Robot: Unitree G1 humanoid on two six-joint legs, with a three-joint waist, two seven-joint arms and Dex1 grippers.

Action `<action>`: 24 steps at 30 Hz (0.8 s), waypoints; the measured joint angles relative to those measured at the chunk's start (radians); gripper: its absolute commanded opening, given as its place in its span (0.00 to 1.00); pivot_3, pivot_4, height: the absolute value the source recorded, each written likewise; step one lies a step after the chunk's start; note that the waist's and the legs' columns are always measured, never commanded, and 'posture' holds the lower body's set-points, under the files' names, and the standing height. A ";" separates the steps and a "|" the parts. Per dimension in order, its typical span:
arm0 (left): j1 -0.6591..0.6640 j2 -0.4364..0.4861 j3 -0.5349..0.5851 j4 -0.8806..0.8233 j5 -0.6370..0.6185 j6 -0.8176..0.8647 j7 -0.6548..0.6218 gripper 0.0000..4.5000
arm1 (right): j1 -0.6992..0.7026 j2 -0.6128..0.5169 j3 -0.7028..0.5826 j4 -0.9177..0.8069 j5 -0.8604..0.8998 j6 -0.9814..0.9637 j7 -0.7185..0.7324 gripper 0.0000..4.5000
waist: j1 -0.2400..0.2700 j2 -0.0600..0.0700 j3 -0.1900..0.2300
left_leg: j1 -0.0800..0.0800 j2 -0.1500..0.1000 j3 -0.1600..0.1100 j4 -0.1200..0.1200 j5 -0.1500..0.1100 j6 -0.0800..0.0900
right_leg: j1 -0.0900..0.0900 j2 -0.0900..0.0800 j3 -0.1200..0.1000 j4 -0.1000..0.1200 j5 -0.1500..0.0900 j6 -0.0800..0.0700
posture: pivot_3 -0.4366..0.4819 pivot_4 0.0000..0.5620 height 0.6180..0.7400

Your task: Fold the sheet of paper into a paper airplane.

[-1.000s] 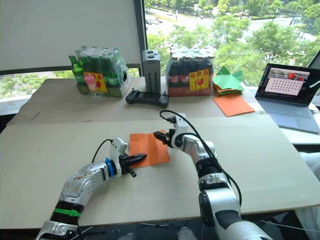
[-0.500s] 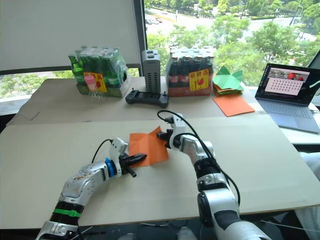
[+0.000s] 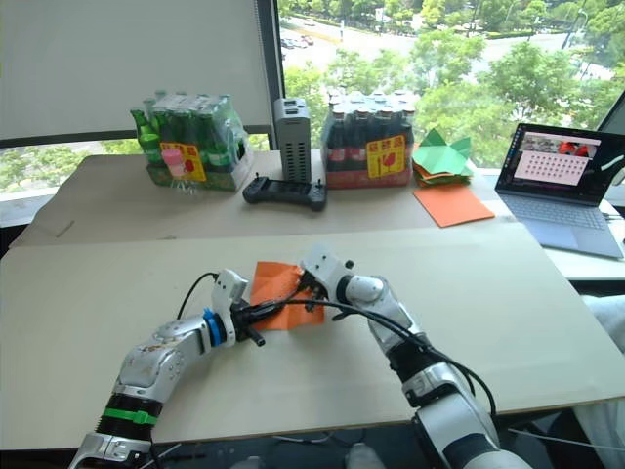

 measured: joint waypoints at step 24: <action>-0.035 -0.010 0.037 0.023 -0.021 0.046 0.023 0.00 | -0.004 -0.126 0.102 0.012 -0.308 -0.328 -0.045 0.02 | 0.001 0.000 0.000 | -0.001 0.000 0.000 0.000 0.000 0.000 | -0.001 0.000 0.000 0.000 0.000 0.000 | 0.48 0.27 1.00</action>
